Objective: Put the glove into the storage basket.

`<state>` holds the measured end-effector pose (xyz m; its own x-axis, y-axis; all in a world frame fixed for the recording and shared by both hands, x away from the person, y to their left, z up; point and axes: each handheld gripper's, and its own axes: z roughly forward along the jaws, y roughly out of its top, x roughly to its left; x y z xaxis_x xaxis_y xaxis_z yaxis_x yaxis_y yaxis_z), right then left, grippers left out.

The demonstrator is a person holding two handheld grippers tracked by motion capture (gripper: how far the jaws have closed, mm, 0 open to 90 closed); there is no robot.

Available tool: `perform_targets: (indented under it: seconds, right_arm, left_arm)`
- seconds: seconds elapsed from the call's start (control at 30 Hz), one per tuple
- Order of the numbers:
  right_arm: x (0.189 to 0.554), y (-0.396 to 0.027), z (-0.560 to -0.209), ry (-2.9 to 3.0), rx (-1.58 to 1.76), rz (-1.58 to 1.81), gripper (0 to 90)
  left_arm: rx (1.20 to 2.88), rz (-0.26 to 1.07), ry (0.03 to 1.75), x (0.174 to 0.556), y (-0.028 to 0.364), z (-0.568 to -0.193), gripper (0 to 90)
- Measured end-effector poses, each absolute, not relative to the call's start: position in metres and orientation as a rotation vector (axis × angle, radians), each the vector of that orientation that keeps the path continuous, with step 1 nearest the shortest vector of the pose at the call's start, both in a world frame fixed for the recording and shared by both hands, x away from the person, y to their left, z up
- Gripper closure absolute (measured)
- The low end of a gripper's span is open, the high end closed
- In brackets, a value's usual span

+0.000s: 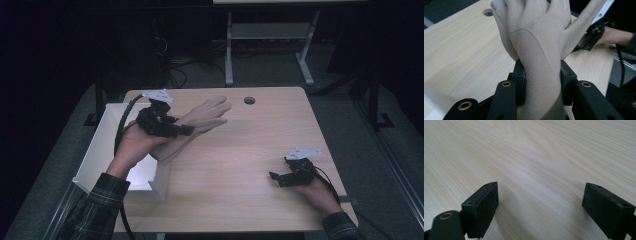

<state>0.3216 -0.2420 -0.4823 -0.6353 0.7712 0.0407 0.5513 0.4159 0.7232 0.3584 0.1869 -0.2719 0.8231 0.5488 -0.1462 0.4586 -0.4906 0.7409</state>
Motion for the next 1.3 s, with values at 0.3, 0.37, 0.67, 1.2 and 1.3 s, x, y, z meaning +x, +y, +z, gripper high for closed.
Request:
perform_targets:
  seconds: [0.3,0.37,0.67,1.2,1.3]
  right_arm:
    - [0.322,-0.242,-0.482,2.379,1.141,1.041,13.2]
    - [0.322,-0.242,-0.482,2.376,1.147,1.045,13.2]
    - [0.322,-0.242,-0.482,2.377,1.148,1.042,13.2]
    - [0.322,-0.242,-0.482,2.378,1.147,1.041,13.2]
    - [0.322,-0.242,-0.482,2.378,1.148,1.041,13.2]
  left_arm:
    - [2.144,0.227,0.835,0.356,0.228,-0.273,65.4]
    - [2.135,0.243,0.863,0.356,0.238,-0.275,65.4]
    - [2.087,0.33,1.004,0.354,0.284,-0.287,65.4]
    - [2.072,0.391,1.225,0.355,0.33,-0.352,65.1]
    - [2.071,0.374,1.252,0.357,0.33,-0.368,64.9]
